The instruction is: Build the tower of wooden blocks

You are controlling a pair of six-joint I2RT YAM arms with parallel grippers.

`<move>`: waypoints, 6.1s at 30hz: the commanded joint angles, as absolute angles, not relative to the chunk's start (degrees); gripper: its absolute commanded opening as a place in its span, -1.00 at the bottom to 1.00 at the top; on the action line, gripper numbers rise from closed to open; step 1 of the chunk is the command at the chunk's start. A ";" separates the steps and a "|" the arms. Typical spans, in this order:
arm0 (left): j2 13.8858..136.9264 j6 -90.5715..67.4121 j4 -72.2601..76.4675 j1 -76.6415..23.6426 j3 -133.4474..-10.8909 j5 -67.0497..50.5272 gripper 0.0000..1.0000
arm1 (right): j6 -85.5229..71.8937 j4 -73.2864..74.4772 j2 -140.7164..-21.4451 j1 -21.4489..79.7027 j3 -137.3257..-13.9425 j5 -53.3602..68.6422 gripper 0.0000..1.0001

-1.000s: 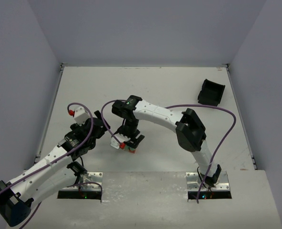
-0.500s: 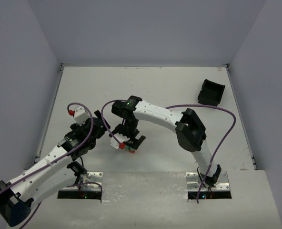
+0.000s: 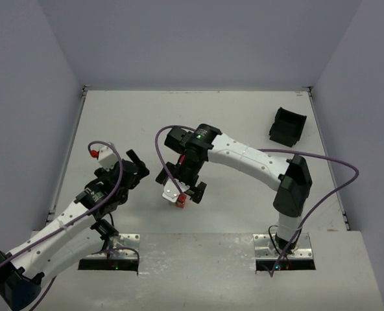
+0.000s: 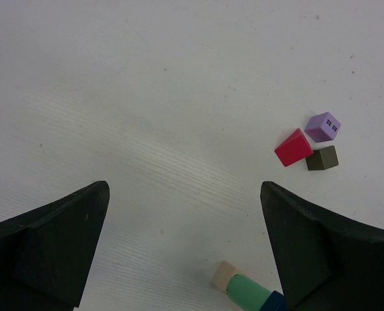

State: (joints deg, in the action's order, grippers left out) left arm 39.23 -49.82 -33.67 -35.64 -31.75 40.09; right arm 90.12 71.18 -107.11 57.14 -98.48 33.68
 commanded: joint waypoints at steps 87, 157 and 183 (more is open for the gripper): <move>48.99 -38.64 -15.86 -35.42 -37.30 18.44 1.00 | 8.78 -12.81 -96.72 37.62 -54.99 15.32 -0.57; 50.04 -32.47 19.57 -33.97 -29.35 -7.31 -1.00 | -5.53 -0.18 -75.17 41.08 -52.51 25.87 0.97; 69.52 -38.92 42.22 -24.08 -39.77 -61.48 -1.00 | -34.72 -22.24 -66.99 16.25 -38.37 61.04 0.97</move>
State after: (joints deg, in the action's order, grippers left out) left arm 72.82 -41.28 40.33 -24.34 -38.04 -59.81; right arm -18.97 -11.99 -65.00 16.79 -35.68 58.58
